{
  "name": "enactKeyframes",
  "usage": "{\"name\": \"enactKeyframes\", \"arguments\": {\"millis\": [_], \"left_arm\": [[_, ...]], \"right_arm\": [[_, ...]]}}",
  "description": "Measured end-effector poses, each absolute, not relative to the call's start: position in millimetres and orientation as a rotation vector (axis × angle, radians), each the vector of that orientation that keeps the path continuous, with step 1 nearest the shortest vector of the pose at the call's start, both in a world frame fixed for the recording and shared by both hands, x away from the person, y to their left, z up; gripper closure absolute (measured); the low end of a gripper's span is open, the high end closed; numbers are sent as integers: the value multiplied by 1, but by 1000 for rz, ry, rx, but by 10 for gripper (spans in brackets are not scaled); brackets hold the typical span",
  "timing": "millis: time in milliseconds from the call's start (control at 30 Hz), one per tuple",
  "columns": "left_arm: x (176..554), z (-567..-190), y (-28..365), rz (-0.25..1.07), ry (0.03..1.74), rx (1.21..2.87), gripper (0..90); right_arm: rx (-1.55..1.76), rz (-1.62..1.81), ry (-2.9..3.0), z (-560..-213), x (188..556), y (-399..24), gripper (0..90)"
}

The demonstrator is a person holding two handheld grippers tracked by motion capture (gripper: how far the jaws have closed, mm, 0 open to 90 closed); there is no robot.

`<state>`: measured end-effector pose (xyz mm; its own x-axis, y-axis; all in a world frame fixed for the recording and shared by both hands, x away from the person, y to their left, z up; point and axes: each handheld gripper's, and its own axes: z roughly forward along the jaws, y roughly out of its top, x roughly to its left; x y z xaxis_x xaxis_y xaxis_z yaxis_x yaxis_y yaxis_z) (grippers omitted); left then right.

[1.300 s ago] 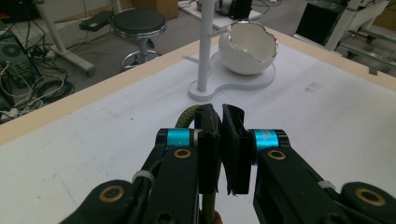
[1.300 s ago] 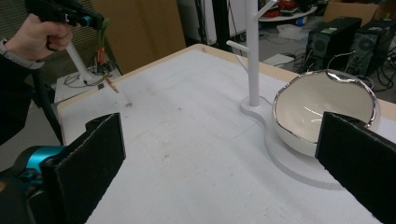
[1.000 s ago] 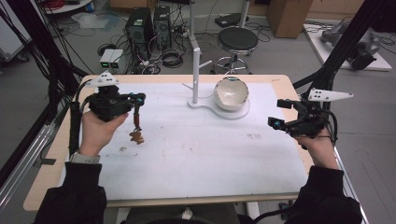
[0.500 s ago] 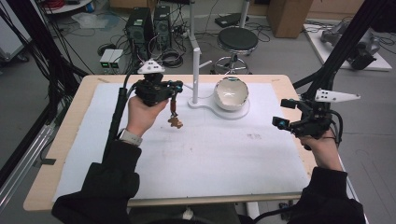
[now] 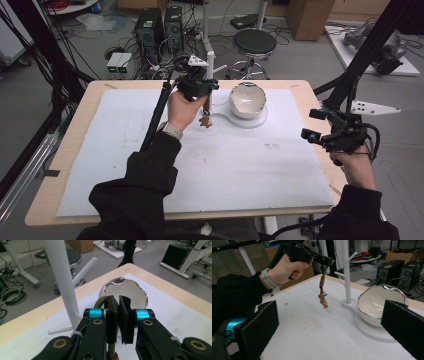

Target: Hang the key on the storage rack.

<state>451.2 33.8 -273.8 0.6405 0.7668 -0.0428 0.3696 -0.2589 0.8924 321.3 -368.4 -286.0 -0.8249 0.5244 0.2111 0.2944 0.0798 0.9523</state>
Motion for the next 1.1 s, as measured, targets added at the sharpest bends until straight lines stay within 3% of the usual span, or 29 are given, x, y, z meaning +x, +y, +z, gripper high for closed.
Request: {"name": "enactKeyframes", "arguments": {"millis": [200,1100], "left_arm": [[456,-278,27,575,964,1857,846],[475,-301,29,537,997,1865,832]], "right_arm": [[839,1829,2162,-286,318,-371,11],[871,1838,2152,-291,317,-376,11]]}}
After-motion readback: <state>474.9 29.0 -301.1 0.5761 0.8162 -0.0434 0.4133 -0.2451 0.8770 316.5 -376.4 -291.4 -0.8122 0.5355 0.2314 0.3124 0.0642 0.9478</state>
